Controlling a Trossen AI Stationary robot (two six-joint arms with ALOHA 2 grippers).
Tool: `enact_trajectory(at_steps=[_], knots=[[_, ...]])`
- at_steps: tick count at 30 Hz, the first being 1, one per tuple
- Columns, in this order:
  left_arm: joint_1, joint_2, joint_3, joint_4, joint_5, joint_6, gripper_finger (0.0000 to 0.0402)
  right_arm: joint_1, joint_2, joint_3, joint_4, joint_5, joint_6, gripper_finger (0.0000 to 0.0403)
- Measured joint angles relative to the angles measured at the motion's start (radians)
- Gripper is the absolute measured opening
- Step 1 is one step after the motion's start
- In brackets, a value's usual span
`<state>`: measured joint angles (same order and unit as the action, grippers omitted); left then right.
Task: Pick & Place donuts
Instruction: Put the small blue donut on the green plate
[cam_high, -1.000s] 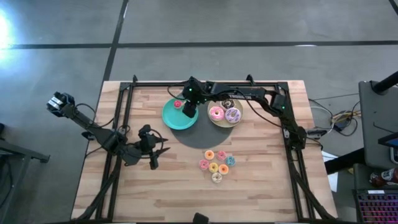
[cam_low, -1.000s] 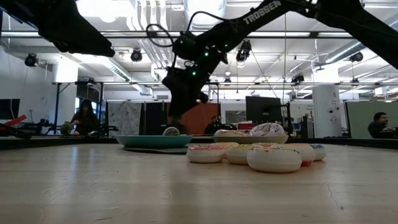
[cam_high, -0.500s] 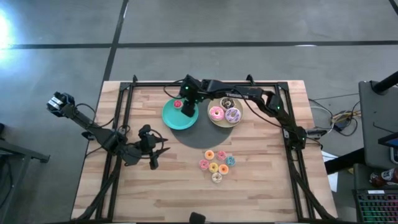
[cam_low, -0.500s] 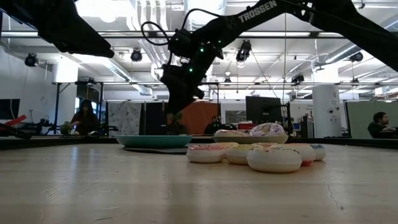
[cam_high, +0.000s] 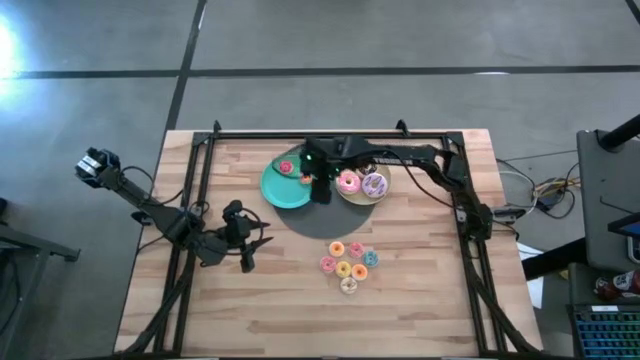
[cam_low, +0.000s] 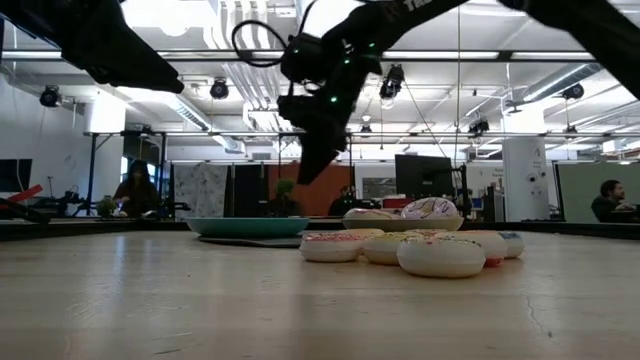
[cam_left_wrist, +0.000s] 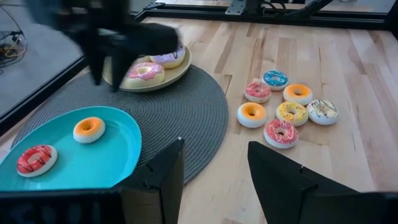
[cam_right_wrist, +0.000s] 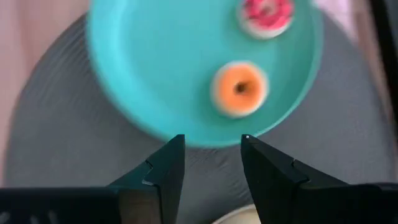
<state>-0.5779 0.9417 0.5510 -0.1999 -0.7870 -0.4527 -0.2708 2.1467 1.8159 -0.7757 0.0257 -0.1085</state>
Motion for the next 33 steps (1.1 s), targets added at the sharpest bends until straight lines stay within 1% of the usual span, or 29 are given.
enact_trajectory(at_steps=[5, 11, 16, 19, 23, 26, 29, 33], knots=[[0.000, 0.000, 0.000, 0.000, -0.014, 0.006, 0.0151, 0.058, -0.160, -0.237, 0.123, 0.000, 0.029, 0.0141], [0.000, 0.000, 0.000, 0.006, -0.019, 0.005, 0.0151, 0.149, -0.405, -0.552, 0.298, 0.003, 0.095, 0.0136], [0.000, 0.000, 0.000, 0.006, -0.053, 0.005, 0.0151, 0.248, -0.574, -0.791, 0.374, 0.003, 0.165, 0.0135], [0.001, 0.000, 0.000, 0.006, -0.065, 0.005, 0.0151, 0.305, -0.649, -0.902, 0.406, 0.021, 0.238, 0.0131], [0.002, 0.000, 0.000, 0.007, -0.069, 0.005, 0.0151, 0.379, -0.722, -1.012, 0.430, 0.077, 0.330, 0.0129], [0.002, 0.000, 0.000, 0.009, -0.071, 0.005, 0.0151, 0.417, -0.749, -1.067, 0.451, 0.092, 0.395, 0.0134], [0.003, 0.000, 0.000, 0.014, -0.072, 0.003, 0.0151, 0.446, -0.753, -1.091, 0.453, 0.094, 0.436, 0.0145], [0.004, 0.000, 0.000, 0.015, -0.072, -0.006, 0.0151, 0.479, -0.727, -1.095, 0.455, 0.094, 0.471, 0.0166]])
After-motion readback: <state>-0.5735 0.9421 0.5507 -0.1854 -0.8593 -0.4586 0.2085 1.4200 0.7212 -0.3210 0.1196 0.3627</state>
